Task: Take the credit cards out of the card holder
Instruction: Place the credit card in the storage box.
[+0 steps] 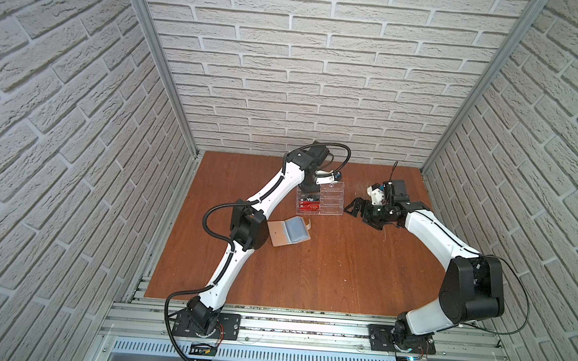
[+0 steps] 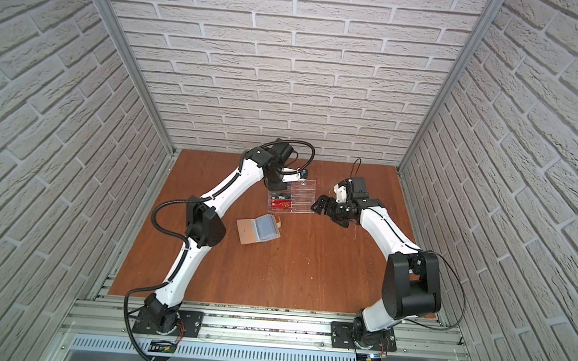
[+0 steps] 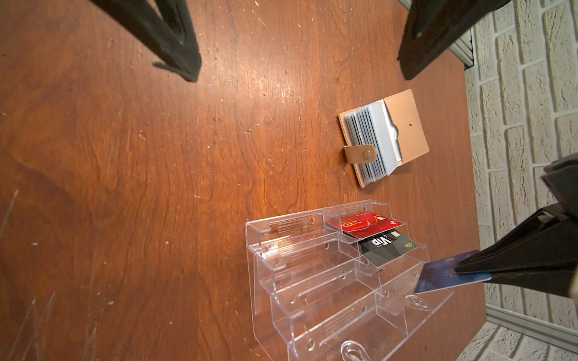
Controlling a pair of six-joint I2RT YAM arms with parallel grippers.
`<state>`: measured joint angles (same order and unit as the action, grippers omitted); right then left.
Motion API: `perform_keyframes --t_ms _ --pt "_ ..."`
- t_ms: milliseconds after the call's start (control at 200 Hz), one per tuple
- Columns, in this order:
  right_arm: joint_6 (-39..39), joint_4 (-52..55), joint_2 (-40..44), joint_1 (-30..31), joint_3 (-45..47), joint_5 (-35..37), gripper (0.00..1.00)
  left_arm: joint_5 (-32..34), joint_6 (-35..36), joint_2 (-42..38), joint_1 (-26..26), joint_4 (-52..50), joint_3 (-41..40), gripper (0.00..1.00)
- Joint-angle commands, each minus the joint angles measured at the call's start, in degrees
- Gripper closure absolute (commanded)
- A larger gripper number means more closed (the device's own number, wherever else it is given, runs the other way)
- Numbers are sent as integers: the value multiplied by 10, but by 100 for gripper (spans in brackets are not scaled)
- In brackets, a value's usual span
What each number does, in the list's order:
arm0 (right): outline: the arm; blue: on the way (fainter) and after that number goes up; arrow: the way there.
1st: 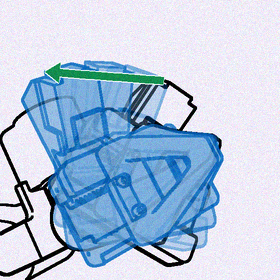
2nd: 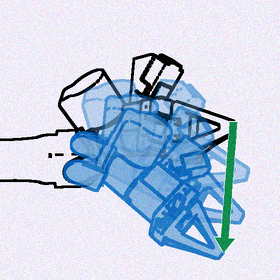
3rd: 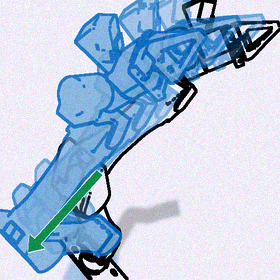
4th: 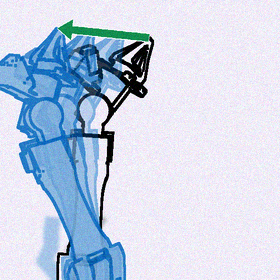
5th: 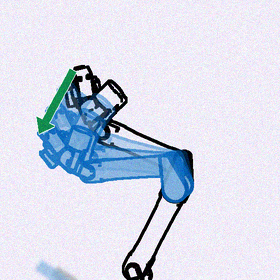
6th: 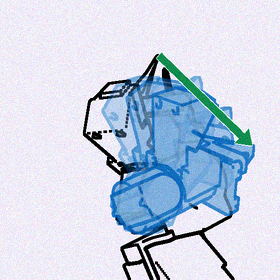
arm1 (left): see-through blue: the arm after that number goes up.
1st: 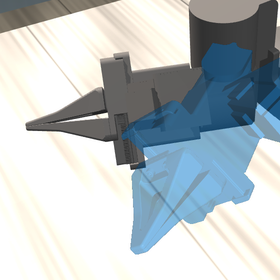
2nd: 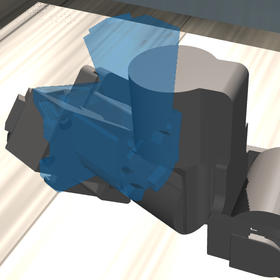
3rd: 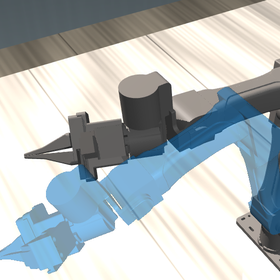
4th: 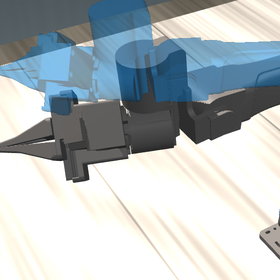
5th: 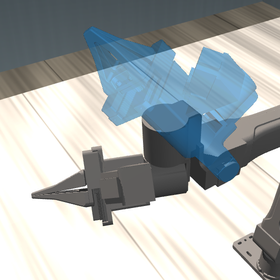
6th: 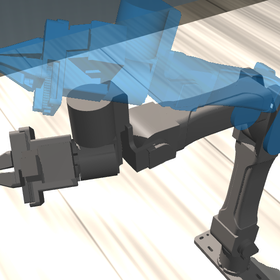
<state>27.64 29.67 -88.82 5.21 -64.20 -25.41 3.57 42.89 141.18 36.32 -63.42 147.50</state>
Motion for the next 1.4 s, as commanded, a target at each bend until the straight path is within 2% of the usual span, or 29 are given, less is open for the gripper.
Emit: perform_keyframes --t_ms 0,1395 --pt "1 -16 12 -6 9 -8 0 -6 9 10 5 9 15 100" --pt "8 -29 -8 -9 5 -23 0 38 49 23 5 15 -21 100"
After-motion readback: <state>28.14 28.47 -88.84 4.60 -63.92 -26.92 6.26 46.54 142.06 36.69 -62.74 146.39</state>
